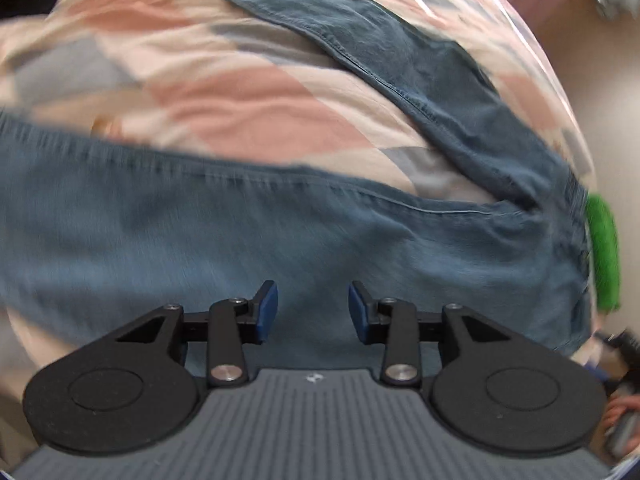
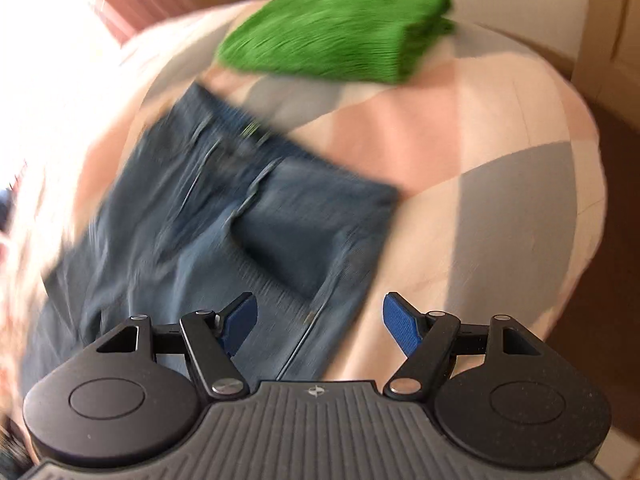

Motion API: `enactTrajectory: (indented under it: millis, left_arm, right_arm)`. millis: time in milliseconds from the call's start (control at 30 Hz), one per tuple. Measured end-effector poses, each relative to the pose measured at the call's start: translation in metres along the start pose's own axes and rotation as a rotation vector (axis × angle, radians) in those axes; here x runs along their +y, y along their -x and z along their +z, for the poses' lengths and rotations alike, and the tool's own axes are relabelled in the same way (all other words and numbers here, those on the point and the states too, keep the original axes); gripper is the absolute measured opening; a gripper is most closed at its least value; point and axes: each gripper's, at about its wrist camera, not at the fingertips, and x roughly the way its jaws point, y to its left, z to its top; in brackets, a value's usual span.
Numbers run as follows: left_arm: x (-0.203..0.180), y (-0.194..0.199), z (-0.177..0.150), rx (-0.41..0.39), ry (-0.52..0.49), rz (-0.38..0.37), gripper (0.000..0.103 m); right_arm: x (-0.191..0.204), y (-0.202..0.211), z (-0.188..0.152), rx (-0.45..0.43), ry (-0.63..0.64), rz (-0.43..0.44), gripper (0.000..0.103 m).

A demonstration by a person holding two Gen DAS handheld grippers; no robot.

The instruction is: Fold clothes

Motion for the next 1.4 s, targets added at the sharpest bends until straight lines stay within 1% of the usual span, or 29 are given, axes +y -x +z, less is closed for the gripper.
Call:
enactTrajectory:
  millis: [100, 200, 233, 267, 300, 400, 500, 533, 567, 600, 667, 700, 733, 767, 800, 833, 867, 900, 967, 1000, 1100, 1133, 1167, 1200, 1233, 1267, 1300, 1367, 1400]
  left_arm:
    - [-0.014, 0.009, -0.029, -0.027, 0.080, 0.000, 0.036]
    - [-0.027, 0.017, -0.051, -0.052, 0.124, 0.000, 0.039]
    - [-0.031, 0.020, -0.058, -0.061, 0.134, 0.004, 0.039]
    - [-0.034, 0.023, -0.064, -0.068, 0.143, 0.008, 0.039]
    - [-0.037, 0.026, -0.070, -0.073, 0.152, 0.012, 0.040]
    - [-0.044, 0.039, -0.087, -0.089, 0.156, 0.028, 0.040]
    - [-0.045, 0.050, -0.100, -0.108, 0.153, 0.045, 0.041]
    - [-0.044, 0.051, -0.103, -0.113, 0.155, 0.053, 0.042]
    - [-0.044, 0.051, -0.106, -0.112, 0.159, 0.062, 0.043]
    - [-0.044, 0.049, -0.108, -0.105, 0.166, 0.071, 0.043]
    - [-0.043, 0.050, -0.112, -0.096, 0.176, 0.080, 0.043]
    - [-0.043, 0.052, -0.114, -0.094, 0.179, 0.082, 0.043]
    - [-0.043, 0.054, -0.117, -0.095, 0.180, 0.083, 0.043]
    - [-0.043, 0.057, -0.120, -0.101, 0.178, 0.086, 0.045]
    - [-0.042, 0.060, -0.123, -0.103, 0.174, 0.095, 0.048]
    - [-0.043, 0.062, -0.126, -0.103, 0.170, 0.105, 0.048]
    - [-0.044, 0.063, -0.128, -0.102, 0.165, 0.113, 0.048]
    - [-0.045, 0.063, -0.130, -0.098, 0.157, 0.122, 0.048]
    - [-0.052, 0.061, -0.133, -0.082, 0.130, 0.149, 0.048]
    - [-0.057, 0.060, -0.133, -0.067, 0.111, 0.174, 0.048]
    - [-0.078, 0.060, -0.134, -0.036, 0.036, 0.246, 0.050]
    - [-0.086, 0.062, -0.135, -0.031, 0.009, 0.264, 0.053]
    - [-0.095, 0.065, -0.135, -0.029, -0.019, 0.281, 0.055]
    - [-0.106, 0.069, -0.136, -0.034, -0.049, 0.288, 0.060]
    - [-0.116, 0.074, -0.138, -0.043, -0.079, 0.285, 0.064]
    - [-0.126, 0.079, -0.139, -0.052, -0.111, 0.282, 0.064]
    - [-0.137, 0.084, -0.141, -0.059, -0.144, 0.281, 0.065]
    - [-0.157, 0.093, -0.143, -0.073, -0.205, 0.285, 0.067]
    - [-0.166, 0.099, -0.145, -0.080, -0.230, 0.289, 0.068]
  right_arm:
    - [-0.029, -0.034, 0.014, 0.039, -0.080, 0.051, 0.073]
    - [-0.041, -0.057, 0.023, 0.031, -0.147, 0.132, 0.075]
    - [-0.042, -0.061, 0.025, 0.022, -0.166, 0.174, 0.068]
    - [-0.040, -0.063, 0.028, 0.022, -0.160, 0.184, 0.032]
    - [-0.036, -0.060, 0.030, 0.022, -0.126, 0.170, 0.017]
    - [-0.030, -0.027, 0.032, -0.034, -0.028, 0.174, 0.007]
    - [-0.020, 0.008, 0.022, -0.114, 0.130, 0.111, 0.006]
    - [-0.020, 0.005, 0.019, -0.098, 0.166, 0.068, 0.006]
    - [-0.022, -0.008, 0.017, -0.054, 0.187, 0.012, 0.007]
    - [-0.024, -0.019, 0.016, -0.023, 0.191, -0.024, 0.008]
    - [-0.023, -0.033, 0.018, 0.012, 0.189, -0.068, 0.013]
    - [-0.017, -0.032, 0.019, 0.019, 0.203, -0.089, 0.017]
    - [-0.010, -0.025, 0.019, 0.012, 0.220, -0.106, 0.020]
    - [-0.003, -0.015, 0.017, -0.019, 0.253, -0.127, 0.032]
    - [0.004, -0.003, 0.011, -0.067, 0.302, -0.166, 0.046]
    - [0.011, 0.009, 0.002, -0.113, 0.358, -0.206, 0.051]
    - [0.016, 0.016, -0.008, -0.137, 0.416, -0.214, 0.054]
    - [0.019, 0.019, -0.017, -0.129, 0.471, -0.197, 0.055]
    - [0.018, 0.012, -0.032, -0.023, 0.542, -0.211, 0.054]
    - [0.020, 0.014, -0.038, 0.021, 0.563, -0.207, 0.053]
    - [0.030, 0.034, -0.055, 0.114, 0.605, -0.161, 0.054]
    - [0.035, 0.046, -0.061, 0.127, 0.631, -0.134, 0.056]
    - [0.040, 0.063, -0.069, 0.127, 0.665, -0.100, 0.065]
    - [0.046, 0.079, -0.075, 0.130, 0.687, -0.063, 0.073]
    - [0.051, 0.094, -0.079, 0.137, 0.696, -0.024, 0.074]
    - [0.058, 0.108, -0.083, 0.145, 0.702, 0.015, 0.074]
    - [0.063, 0.117, -0.086, 0.153, 0.707, 0.036, 0.075]
    - [0.072, 0.131, -0.087, 0.167, 0.718, 0.054, 0.076]
    - [0.077, 0.138, -0.088, 0.174, 0.724, 0.063, 0.081]
